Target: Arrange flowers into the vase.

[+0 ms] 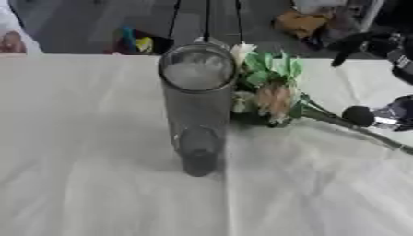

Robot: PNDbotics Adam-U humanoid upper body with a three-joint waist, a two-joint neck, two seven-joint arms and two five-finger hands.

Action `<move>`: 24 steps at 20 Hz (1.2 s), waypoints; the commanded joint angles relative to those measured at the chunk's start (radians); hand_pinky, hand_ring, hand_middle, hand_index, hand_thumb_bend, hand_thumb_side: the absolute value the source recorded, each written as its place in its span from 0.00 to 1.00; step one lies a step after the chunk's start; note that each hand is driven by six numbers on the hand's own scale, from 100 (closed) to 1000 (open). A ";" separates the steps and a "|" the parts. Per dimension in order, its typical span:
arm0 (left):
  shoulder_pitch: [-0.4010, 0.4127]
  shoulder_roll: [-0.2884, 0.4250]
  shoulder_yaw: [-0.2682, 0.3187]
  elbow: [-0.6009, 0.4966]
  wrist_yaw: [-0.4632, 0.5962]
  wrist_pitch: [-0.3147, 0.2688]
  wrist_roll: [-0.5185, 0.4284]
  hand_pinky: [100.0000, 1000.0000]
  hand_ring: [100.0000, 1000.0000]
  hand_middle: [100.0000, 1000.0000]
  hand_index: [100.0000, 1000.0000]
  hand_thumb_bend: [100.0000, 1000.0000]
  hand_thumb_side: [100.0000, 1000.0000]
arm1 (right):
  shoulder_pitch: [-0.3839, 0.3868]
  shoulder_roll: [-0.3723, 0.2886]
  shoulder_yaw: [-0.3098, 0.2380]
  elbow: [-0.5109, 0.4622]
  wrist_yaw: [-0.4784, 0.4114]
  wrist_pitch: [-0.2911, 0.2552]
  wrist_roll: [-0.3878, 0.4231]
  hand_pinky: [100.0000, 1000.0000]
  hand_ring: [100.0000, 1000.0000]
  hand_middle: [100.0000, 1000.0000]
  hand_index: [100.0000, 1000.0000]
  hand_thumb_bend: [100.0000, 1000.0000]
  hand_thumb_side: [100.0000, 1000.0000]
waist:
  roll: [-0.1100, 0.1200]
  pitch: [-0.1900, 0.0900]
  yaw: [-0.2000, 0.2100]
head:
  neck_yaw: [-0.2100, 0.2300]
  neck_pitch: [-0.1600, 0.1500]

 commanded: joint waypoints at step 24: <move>-0.010 0.018 -0.027 -0.018 0.014 -0.001 -0.029 0.52 0.69 0.73 0.92 0.00 1.00 | -0.242 -0.026 0.126 0.468 0.341 -0.013 -0.057 0.77 0.90 0.75 0.89 0.66 0.78 | -0.013 -0.032 0.023 | -0.039 -0.012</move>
